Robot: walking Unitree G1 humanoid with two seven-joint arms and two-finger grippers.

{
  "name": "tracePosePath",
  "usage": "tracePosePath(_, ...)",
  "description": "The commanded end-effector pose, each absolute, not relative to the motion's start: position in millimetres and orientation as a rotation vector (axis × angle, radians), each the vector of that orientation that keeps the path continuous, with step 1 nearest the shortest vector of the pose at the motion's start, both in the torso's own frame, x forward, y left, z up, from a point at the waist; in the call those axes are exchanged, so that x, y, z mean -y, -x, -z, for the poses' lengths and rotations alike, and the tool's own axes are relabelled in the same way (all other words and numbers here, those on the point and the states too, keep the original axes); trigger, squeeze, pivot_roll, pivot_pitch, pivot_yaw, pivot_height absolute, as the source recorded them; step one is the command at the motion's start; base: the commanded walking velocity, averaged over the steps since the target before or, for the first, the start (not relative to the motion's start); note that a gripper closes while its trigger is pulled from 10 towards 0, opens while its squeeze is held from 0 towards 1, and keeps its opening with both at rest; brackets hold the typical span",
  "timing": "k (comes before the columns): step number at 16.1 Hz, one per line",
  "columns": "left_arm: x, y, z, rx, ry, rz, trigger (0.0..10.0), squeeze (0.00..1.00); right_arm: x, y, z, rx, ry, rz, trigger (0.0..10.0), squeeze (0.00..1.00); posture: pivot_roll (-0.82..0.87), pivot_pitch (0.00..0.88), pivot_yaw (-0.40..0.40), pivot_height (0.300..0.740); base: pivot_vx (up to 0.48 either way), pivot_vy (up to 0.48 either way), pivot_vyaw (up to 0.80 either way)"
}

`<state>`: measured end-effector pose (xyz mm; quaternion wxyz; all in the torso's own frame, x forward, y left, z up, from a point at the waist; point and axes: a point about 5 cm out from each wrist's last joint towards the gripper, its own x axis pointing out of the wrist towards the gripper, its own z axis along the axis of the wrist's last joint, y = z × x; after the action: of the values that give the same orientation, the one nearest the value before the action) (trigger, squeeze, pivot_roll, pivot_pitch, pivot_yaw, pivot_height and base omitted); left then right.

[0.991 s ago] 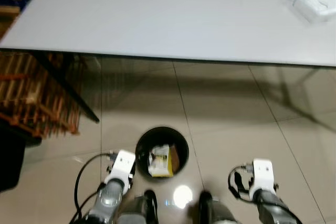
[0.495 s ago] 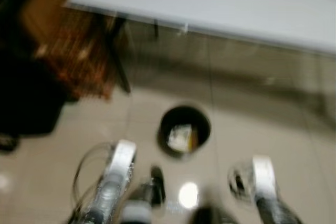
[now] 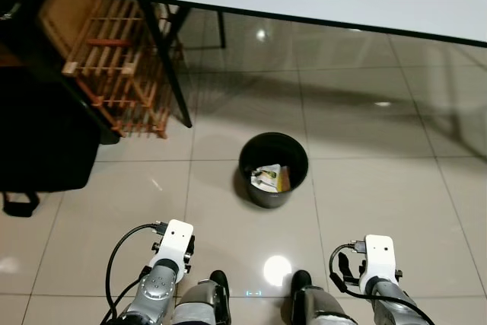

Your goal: Picking trash to rubbish bin

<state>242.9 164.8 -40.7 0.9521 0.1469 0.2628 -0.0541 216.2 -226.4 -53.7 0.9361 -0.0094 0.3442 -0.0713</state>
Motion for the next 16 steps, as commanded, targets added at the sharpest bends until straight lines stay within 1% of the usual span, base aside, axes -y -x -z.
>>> tracePosePath(1, -167.1, -237.7, 44.4, -0.553, -0.299, 0.103, 10.0, 0.0, 225.7, -208.7, 58.8, -0.733, 0.012, 0.145, 10.0, 0.0, 0.03, 0.262, 0.062, 0.74, 0.0, 0.0, 0.0)
tracePosePath(16, -168.5, -235.5, 46.3, -0.566, -0.333, 0.114, 10.0, 0.0, 222.9, -206.4, 60.8, -0.742, 0.009, 0.132, 10.0, 0.0, 0.03, 0.262, 0.059, 0.74, 0.0, 0.0, 0.0)
